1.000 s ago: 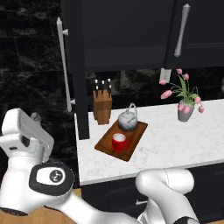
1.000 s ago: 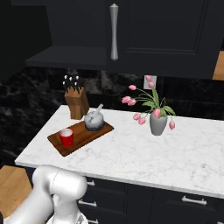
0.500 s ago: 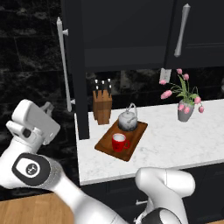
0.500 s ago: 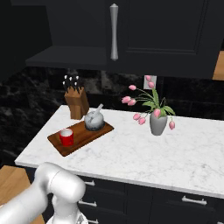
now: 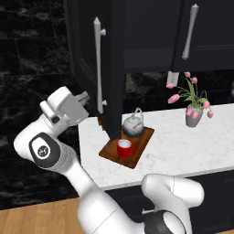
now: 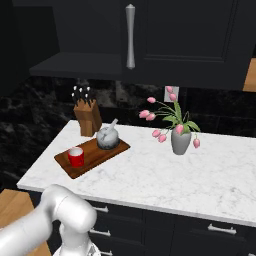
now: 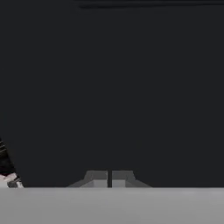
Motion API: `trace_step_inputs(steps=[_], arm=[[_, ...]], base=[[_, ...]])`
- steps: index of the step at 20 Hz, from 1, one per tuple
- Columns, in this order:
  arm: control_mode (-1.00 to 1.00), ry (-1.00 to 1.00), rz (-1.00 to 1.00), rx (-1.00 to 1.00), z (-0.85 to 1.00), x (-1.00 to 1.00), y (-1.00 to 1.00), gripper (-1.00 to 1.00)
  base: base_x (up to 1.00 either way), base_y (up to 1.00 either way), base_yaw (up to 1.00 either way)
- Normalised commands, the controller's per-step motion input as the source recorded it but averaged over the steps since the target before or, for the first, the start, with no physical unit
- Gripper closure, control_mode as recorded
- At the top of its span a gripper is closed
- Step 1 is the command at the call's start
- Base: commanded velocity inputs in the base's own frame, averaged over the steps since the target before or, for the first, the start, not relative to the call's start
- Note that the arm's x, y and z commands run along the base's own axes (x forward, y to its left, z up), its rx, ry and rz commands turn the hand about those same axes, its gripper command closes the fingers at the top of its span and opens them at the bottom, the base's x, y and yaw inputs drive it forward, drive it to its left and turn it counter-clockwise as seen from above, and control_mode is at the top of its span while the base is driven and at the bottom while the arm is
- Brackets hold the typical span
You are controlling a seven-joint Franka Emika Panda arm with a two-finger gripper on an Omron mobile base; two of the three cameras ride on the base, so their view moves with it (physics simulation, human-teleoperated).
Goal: Pick the kettle from the counter and place it on the tray. Then pick the mug from the cabinet and place it on the tray. Then close the cabinet doors.
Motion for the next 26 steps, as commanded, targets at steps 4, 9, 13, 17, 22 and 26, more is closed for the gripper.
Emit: trace_step_inputs(steps=[4, 9, 13, 17, 22, 26], arm=[[-1.00, -0.22, -0.20, 0.28, 0.37, 0.02, -1.00, 1.00], [-1.00, -0.16, -0.08, 0.29, 0.25, 0.40, -1.00, 1.00], [-1.00, -0.17, 0.00, 0.17, 0.49, 0.55, -0.81, 1.00], [-1.00, -0.06, 0.01, 0.03, 0.40, 0.39, -0.95, 1.00], [-1.00, 0.00, 0.25, -0.10, -0.20, 0.00, -1.00, 1.00], [-1.00, 0.00, 0.43, -0.19, -0.06, 0.00, -1.00, 1.00]], base=[[0.00, 0.00, 0.00], [0.00, 0.00, 0.00], [0.00, 0.00, 0.00], [0.00, 0.00, 0.00], [0.00, 0.00, 0.00], [0.00, 0.00, 0.00]])
